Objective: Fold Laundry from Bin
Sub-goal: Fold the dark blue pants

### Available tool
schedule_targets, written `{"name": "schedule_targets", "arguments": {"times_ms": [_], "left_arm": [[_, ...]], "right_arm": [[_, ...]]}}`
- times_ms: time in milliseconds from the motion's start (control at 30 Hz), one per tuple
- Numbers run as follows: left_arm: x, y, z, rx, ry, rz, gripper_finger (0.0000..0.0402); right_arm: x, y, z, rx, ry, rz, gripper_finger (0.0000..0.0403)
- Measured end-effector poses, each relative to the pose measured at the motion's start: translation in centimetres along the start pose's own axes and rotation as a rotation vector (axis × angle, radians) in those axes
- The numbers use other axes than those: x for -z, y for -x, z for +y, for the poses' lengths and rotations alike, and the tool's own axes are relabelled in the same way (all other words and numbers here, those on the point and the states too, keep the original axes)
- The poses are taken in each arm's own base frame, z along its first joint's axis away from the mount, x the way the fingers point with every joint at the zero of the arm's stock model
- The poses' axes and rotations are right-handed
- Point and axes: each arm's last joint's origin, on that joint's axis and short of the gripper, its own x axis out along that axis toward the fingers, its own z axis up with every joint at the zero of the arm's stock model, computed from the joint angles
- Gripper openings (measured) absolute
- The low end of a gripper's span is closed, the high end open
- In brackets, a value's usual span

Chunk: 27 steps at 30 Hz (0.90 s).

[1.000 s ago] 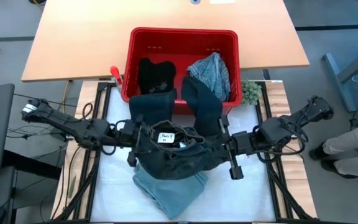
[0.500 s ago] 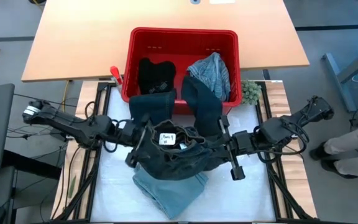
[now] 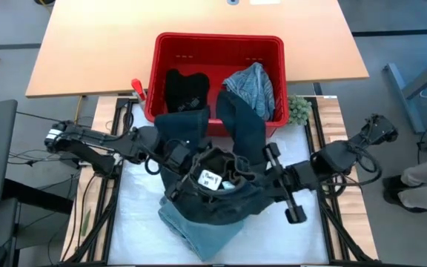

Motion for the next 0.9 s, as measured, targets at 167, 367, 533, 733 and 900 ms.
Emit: {"name": "schedule_targets", "arguments": {"times_ms": [167, 367, 533, 733, 900], "left_arm": [[-3.9, -2.7, 0.0, 0.046, -0.077, -0.072, 0.0186], [-8.2, -5.3, -0.5, 0.136, -0.122, -0.142, 0.0018], [-11.8, -6.7, -1.5, 0.135, -0.238, -0.182, 0.0009], [-15.4, -7.5, -4.0, -0.038, -0.501, -0.235, 0.0008], [-16.0, -6.1, -4.8, -0.348, -0.720, -0.162, 0.0008]], "right_arm": [[-1.8, 0.6, 2.0, -0.049, 0.101, -0.154, 0.0056], [-2.9, 1.4, 3.5, -0.074, 0.202, -0.250, 0.0056], [-4.6, 2.1, 3.8, -0.016, 0.244, -0.414, 0.0063], [-6.5, 3.2, 3.0, 0.089, 0.157, -0.628, 0.0104], [-7.2, 4.1, 2.3, 0.127, -0.020, -0.582, 0.0133]]}}
